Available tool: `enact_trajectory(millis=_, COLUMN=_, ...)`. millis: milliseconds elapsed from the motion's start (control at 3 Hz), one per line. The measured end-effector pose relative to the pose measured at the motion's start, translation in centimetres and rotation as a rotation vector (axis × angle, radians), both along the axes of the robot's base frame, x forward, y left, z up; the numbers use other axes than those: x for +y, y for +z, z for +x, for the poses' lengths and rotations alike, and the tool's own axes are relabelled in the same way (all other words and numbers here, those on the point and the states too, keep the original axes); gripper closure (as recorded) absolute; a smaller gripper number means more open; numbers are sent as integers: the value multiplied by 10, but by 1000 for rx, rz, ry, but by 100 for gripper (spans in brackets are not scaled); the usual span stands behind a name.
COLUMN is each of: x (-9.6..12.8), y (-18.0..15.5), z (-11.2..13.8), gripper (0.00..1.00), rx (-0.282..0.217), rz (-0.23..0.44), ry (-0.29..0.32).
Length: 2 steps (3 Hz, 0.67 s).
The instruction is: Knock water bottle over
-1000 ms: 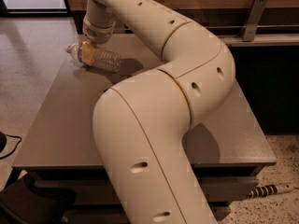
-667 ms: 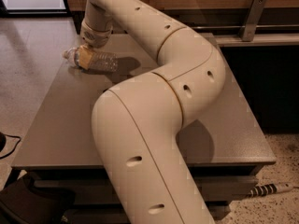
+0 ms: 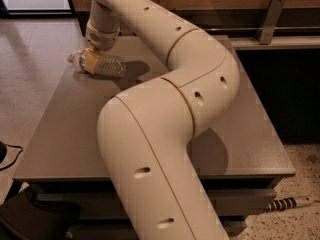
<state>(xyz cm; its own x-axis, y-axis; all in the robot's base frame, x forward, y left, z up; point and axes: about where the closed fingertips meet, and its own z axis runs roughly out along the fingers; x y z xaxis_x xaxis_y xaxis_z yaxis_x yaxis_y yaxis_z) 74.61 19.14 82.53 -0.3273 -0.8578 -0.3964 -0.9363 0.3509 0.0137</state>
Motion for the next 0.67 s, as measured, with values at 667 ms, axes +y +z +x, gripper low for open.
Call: enact_trajectory(millis=667, x=2, y=-3, z=0, gripper=4, rx=5, rz=-3, ry=2)
